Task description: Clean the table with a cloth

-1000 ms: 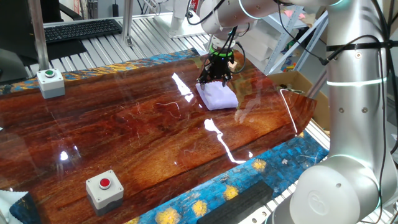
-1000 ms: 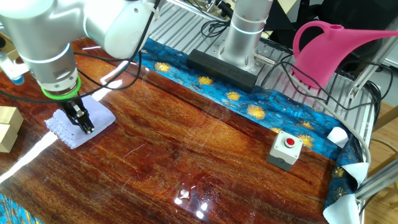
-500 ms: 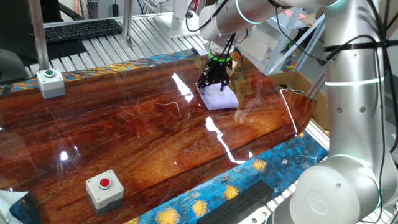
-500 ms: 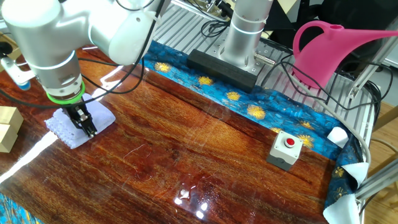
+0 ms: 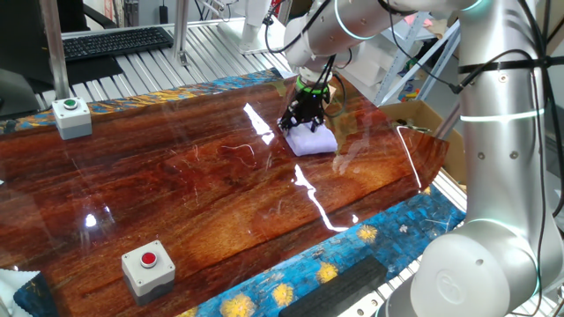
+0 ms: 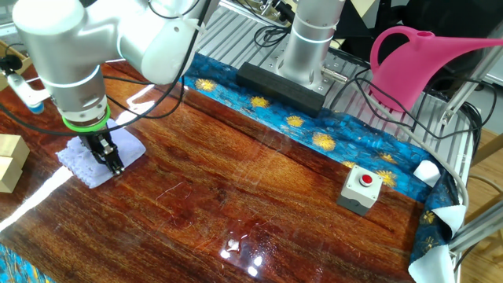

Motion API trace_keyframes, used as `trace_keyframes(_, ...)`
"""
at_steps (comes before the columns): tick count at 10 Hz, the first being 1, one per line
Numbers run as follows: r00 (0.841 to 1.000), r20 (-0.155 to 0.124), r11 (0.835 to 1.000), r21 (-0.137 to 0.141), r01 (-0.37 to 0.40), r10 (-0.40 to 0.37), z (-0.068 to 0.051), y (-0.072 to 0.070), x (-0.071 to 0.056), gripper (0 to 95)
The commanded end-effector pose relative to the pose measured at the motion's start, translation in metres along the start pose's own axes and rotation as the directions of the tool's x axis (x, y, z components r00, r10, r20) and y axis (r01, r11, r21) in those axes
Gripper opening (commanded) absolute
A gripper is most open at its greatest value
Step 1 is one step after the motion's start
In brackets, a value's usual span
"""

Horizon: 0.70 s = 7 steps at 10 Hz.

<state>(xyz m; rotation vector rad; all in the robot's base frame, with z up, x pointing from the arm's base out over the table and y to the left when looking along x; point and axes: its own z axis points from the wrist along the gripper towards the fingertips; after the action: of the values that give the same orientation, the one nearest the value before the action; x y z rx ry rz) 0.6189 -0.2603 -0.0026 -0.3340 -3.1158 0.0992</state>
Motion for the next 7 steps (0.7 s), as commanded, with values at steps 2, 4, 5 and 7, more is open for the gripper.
trace_keyframes(2, 1.0, 0.014, 1.0, -0.003, -0.004, 0.004, 0.0011, -0.0002, 0.0002, 0.0)
trace_keyframes(4, 1.0, 0.012, 1.0, -0.004, -0.01, 0.01, -0.0027, -0.0008, 0.0005, 0.0)
trace_keyframes(5, 1.0, 0.011, 1.0, -0.004, -0.01, 0.01, -0.0046, -0.0012, 0.0007, 0.0)
trace_keyframes(7, 1.0, 0.009, 1.0, -0.001, -0.012, 0.012, -0.0056, -0.0014, 0.0009, 0.0)
